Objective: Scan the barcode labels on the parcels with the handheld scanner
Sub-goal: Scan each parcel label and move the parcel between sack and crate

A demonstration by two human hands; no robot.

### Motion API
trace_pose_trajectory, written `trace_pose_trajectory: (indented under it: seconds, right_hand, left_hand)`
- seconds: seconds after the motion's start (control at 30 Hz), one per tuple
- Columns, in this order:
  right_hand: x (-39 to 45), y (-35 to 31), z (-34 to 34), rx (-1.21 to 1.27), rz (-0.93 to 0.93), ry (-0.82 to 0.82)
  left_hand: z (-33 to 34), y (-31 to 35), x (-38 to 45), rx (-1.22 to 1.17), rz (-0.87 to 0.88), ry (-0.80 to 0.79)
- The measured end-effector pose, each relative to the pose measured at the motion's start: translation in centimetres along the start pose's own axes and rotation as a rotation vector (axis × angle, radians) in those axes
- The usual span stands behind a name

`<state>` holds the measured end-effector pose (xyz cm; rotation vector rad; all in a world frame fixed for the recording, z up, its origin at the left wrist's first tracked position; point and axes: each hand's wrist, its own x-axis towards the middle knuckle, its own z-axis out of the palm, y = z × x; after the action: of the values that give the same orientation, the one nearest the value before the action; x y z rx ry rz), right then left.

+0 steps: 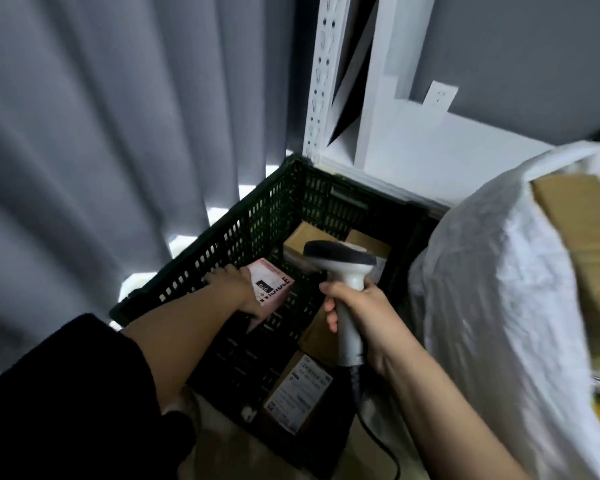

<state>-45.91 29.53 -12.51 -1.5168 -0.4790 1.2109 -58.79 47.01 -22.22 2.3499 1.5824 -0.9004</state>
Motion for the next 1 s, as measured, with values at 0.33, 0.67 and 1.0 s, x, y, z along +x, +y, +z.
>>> trace_pose_trajectory:
  seconds: [0.33,0.67,1.0]
  right_hand:
    - [-10.6,-5.9,-1.4,0.084,-0.238,0.077]
    - [-16.6,-7.4,-5.0,0.193,-0.274,-0.044]
    - [-14.5,-8.7,-4.9,0.388,-0.426,0.037]
  left_hand:
    - [-8.5,-5.4,-18.5,-0.519,0.329,0.304]
    - [-12.6,-6.0,-29.1,-0.295,0.826,0.563]
    - [-11.9,-4.4,-26.0,-1.13,0.747,0.613]
